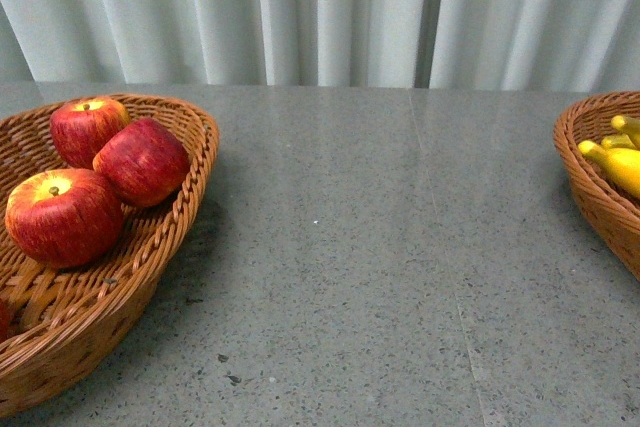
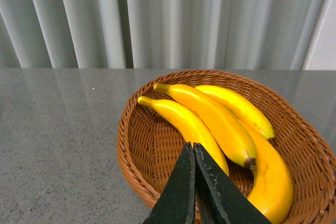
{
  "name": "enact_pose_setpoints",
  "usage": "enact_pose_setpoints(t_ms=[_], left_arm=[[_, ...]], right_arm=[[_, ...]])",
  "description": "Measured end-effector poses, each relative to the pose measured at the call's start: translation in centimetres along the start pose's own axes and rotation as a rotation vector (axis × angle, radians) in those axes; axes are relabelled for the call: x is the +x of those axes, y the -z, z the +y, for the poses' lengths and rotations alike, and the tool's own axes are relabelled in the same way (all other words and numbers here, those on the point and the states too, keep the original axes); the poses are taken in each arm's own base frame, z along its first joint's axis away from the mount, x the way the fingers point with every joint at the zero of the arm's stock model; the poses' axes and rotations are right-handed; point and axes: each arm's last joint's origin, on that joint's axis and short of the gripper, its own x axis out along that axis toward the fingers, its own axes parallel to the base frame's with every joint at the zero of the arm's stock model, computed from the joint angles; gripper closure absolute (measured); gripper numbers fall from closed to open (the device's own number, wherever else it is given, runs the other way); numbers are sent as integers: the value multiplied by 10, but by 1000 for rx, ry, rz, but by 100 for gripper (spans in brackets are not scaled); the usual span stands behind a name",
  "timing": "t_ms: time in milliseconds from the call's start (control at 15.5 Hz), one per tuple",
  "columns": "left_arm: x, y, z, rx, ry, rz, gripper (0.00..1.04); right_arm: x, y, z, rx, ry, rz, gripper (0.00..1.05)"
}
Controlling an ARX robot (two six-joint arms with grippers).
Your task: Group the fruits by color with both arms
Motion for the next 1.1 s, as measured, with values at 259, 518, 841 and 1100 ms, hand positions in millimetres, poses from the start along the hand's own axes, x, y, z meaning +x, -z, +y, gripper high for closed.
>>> enact_pose_setpoints(t_ms=[259, 518, 841, 1100], left_arm=[[0, 0, 0, 0, 0, 0, 7], [0, 0, 0, 0, 0, 0, 7], [0, 0, 0, 0, 0, 0, 7], [0, 0, 0, 0, 0, 0, 7]], right_arm=[[-1, 8, 0, 0, -1, -5, 103], [-1, 8, 0, 0, -1, -6, 103], [-1, 8, 0, 0, -1, -6, 44], [-1, 8, 0, 0, -1, -6, 6]])
